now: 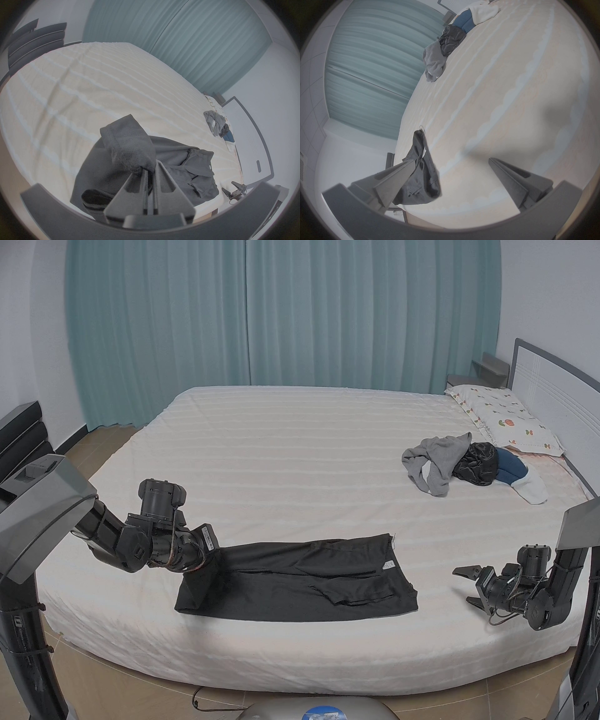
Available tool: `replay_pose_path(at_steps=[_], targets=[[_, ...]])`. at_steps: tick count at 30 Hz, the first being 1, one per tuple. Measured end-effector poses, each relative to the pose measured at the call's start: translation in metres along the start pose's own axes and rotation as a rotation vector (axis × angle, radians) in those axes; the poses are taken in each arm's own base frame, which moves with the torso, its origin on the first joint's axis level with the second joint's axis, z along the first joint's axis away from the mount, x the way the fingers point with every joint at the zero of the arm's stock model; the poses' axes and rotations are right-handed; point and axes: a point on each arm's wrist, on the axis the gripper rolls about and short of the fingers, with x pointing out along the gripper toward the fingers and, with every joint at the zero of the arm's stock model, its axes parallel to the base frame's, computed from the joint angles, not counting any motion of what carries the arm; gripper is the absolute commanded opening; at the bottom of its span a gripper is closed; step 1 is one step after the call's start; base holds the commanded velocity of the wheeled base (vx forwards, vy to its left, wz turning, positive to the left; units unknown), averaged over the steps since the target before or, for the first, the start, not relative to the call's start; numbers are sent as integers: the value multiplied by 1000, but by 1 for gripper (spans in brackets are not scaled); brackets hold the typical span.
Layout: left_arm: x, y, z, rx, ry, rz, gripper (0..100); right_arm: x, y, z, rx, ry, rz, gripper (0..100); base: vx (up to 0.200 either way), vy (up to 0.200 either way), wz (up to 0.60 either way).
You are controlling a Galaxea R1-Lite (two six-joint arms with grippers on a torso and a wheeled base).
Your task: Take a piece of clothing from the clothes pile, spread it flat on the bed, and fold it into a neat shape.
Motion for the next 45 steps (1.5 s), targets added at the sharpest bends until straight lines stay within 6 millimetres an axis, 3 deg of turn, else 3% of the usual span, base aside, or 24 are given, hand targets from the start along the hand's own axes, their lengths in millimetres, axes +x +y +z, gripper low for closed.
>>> replay_pose_path(at_steps=[14,24,34,35,45], targets=[[3,-54,-13,85,53,-31,0,0,0,-1,0,2,-2,100,0,-200,0],[17,-97,-25,153,63,-24,0,-1,0,-2,0,5,-4,100,0,-200,0],[38,-124,-37,199,53,23,0,-1,-1,-2,-3,6,-5,100,0,0,0],[41,-124,-40,204,64,32,100,-1,-1,-2,-3,6,-5,100,0,0,0],[54,-128,-51,153,85,40,100,-1,-1,-2,-5,7,-5,100,0,0,0]])
